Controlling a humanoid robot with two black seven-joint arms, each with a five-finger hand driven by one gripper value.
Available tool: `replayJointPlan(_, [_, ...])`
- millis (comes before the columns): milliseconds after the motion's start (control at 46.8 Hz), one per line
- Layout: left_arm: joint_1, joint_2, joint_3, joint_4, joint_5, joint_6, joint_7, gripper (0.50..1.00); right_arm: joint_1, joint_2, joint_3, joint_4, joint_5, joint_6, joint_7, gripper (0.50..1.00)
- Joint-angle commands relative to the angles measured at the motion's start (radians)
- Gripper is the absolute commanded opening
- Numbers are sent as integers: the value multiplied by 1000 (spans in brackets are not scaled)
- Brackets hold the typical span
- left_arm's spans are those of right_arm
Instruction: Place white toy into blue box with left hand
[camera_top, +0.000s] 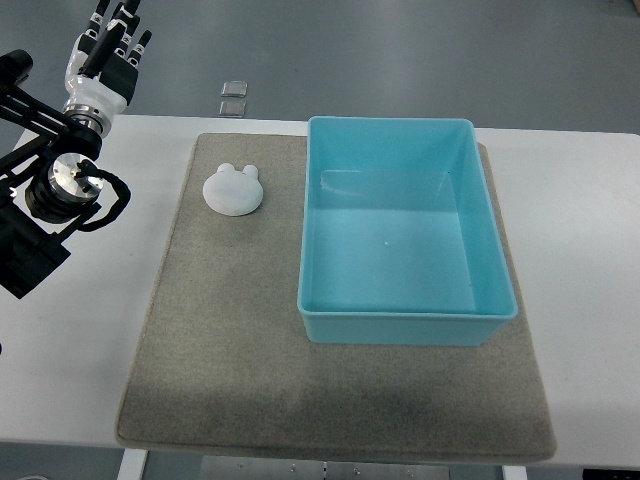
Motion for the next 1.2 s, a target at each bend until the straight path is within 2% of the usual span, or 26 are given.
replayJointPlan(0, [0,0,2,-3,0,6,0,999,0,0,0,0,0,0,0,936])
replayJointPlan(641, [-6,1,11,0,18,-2,-2,999,0,0,0,0,0,0,0,936])
replayJointPlan(876, [-26,23,46,2,322,18,-2,996,0,0,0,0,0,0,1,936])
replayJointPlan(1069, [-23,23,54,-15,774,51,-34,996,0,0,0,0,0,0,0,936])
replayJointPlan(1176, [-26,24,55,-35,831,48,-26,999,0,0,0,0,0,0,0,936])
